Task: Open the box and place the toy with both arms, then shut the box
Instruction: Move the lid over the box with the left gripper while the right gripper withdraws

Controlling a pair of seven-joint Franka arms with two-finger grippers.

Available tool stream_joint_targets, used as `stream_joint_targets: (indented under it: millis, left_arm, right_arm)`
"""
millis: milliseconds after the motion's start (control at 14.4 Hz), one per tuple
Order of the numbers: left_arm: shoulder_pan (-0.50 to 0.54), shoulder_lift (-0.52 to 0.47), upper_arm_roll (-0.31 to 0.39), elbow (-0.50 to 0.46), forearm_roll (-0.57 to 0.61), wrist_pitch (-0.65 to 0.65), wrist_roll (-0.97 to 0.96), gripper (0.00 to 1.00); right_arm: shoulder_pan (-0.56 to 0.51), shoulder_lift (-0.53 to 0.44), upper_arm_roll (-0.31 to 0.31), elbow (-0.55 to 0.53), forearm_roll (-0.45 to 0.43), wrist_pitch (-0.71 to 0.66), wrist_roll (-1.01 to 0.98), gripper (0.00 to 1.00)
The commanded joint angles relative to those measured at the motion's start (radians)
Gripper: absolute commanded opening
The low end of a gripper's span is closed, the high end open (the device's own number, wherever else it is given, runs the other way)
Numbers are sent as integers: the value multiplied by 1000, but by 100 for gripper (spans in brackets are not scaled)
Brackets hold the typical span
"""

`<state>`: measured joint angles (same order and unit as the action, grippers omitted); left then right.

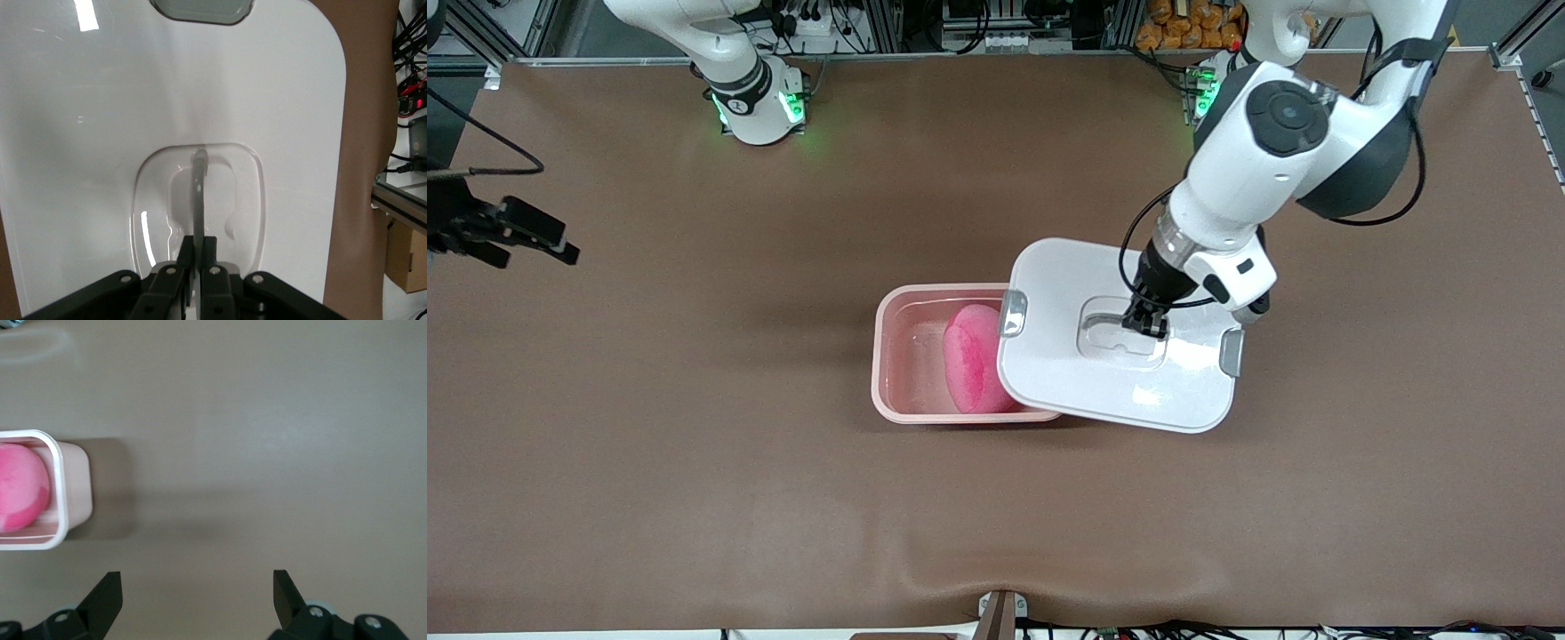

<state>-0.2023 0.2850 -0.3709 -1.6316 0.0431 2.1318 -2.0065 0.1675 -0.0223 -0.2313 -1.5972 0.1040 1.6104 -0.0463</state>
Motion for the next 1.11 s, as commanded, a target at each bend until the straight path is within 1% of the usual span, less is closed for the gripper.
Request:
stream_joint_targets:
  millis: [0,69,139,278,347,486,624,763,902,1041]
  left_arm:
    - [-44,26,4,27,38,72,-151,0]
    - [-58,48,9,30,49,80,-220,0]
    - [-74,59,6,32,98,89,-269,0]
    - [-120,100,6,33,184,126,-378,0]
    - [-141,121,6,39,219,144,-430,0]
    - [-166,149,4,62,306,149,-483,0]
    - [-198,180,10,93,334,149,-488,0]
    - [-209,221,9,139,378,149,-468,0]
    - [-247,250,9,162,409,149,-457,0]
    - [-279,278,20,179,411,149,-465,0]
  right_arm:
    - [-34,-67,18,-38,-32,-52,-7,100]
    - [-54,-68,30,-38,-32,-73,-4,100]
    - [-77,-70,58,-33,-32,-92,2,100]
    - [-138,-76,134,-33,-33,-96,3,100]
    - [-155,-77,154,-32,-33,-96,8,100]
    - [-157,-82,162,-27,-33,-104,32,100]
    - [-158,-99,167,-24,-33,-122,32,100]
    - [-158,-111,176,-24,-35,-125,34,100]
    - [-158,-113,211,-21,-82,-122,34,100]
    - [-173,-114,217,-21,-93,-129,34,100]
